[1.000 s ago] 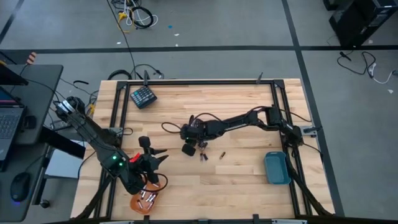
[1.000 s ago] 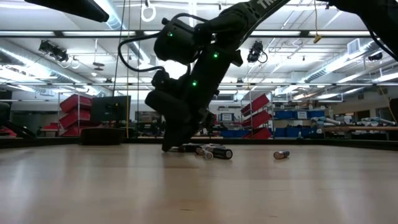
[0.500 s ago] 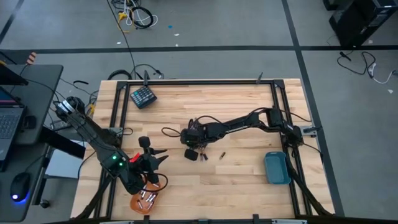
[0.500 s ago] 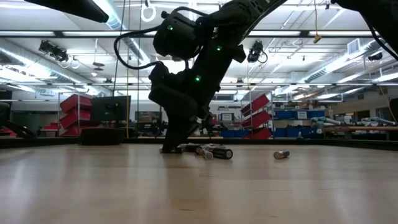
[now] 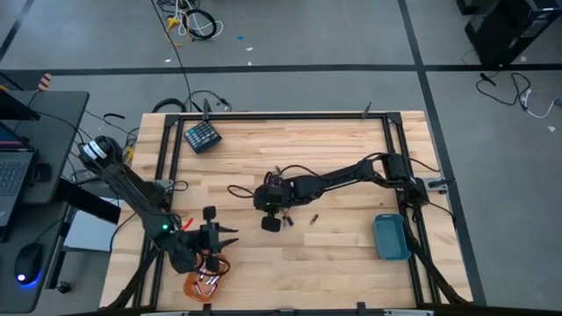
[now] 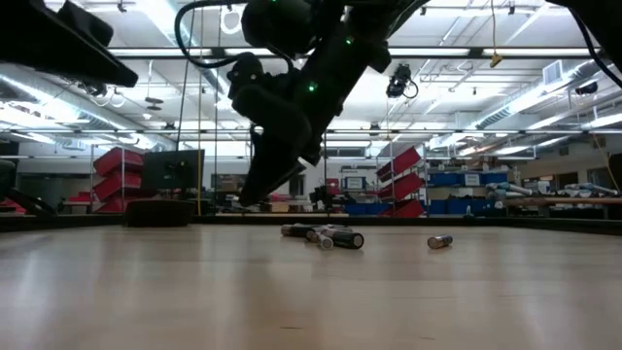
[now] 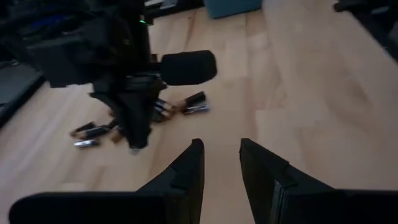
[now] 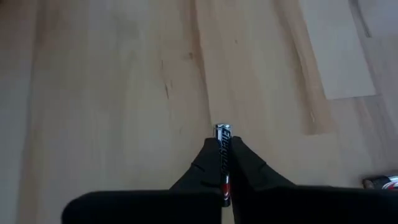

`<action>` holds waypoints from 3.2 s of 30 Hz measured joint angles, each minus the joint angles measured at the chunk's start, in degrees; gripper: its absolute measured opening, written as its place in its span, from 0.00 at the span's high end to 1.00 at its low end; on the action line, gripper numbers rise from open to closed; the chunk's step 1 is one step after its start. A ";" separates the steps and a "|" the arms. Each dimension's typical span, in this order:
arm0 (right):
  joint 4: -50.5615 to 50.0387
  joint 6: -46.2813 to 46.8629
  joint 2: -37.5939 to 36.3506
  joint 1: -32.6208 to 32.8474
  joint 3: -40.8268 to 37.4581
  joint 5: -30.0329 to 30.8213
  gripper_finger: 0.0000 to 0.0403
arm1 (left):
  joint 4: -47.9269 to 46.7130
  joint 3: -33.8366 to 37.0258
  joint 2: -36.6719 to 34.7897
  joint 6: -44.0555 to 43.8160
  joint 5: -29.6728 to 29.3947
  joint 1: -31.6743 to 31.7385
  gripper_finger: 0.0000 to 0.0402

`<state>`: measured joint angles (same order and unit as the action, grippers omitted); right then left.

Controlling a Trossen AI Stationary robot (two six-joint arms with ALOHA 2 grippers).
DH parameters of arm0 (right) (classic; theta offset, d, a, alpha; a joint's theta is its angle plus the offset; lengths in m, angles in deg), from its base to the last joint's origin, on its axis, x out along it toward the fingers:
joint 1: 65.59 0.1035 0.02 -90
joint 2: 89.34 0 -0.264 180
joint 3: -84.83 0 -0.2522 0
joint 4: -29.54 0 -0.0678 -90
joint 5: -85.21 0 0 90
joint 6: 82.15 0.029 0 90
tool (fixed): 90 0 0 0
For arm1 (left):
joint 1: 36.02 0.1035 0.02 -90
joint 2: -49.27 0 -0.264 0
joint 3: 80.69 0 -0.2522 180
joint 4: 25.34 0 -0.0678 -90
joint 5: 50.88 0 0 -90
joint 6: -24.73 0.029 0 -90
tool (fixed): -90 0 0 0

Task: Sort batteries
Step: Put the silver battery into the orange bin

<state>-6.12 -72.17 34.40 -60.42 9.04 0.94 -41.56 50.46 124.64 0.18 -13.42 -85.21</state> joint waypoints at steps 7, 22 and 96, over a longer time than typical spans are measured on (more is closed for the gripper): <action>0.71 0.03 -0.02 0.19 0.02 0.25 0.99 | 3.64 -1.09 0.00 0.26 4.69 -2.01 0.75; -1.01 -9.18 -0.09 2.17 0.11 -6.92 1.00 | -22.72 -11.85 -0.04 -14.88 5.31 -4.56 0.75; -13.83 24.64 -13.19 13.79 -15.03 5.04 0.99 | 13.59 2.91 0.09 2.71 -0.30 -0.49 0.75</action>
<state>-19.95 -47.53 21.21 -46.63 -5.99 5.97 -27.97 53.37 124.73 2.88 -13.71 -85.70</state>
